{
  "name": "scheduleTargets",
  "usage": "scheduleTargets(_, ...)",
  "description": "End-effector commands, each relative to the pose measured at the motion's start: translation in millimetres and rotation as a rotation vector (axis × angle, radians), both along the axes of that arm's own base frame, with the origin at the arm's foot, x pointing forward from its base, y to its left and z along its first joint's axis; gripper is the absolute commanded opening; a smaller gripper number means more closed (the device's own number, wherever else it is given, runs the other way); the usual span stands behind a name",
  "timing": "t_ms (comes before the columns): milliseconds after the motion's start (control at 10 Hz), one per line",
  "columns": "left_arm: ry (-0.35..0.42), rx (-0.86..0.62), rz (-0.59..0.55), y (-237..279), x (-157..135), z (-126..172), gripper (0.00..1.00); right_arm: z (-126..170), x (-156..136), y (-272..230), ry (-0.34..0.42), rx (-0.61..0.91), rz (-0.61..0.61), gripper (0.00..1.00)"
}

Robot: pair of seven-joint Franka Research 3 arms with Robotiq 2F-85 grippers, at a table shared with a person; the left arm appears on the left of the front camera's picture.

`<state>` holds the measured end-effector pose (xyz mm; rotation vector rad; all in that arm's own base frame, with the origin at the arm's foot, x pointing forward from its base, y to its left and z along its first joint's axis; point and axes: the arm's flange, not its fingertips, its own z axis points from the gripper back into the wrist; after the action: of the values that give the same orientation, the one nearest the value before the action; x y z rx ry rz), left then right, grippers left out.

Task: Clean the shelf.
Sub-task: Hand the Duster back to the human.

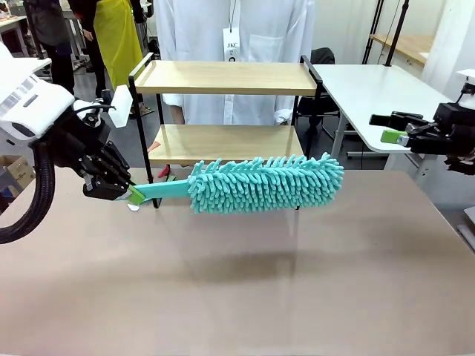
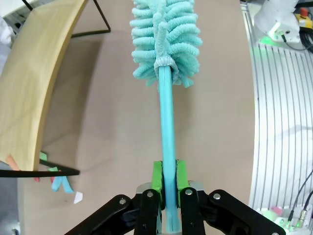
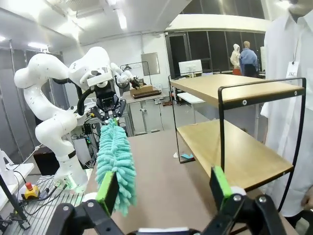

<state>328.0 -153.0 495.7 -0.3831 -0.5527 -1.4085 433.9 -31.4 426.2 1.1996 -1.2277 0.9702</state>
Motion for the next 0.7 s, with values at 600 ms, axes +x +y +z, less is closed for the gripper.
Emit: scheduleTargets(600,0.002,-0.015,0.004,0,-1,3,0.13,-47,-12,60,0.099,-0.111,0.175,1.00)
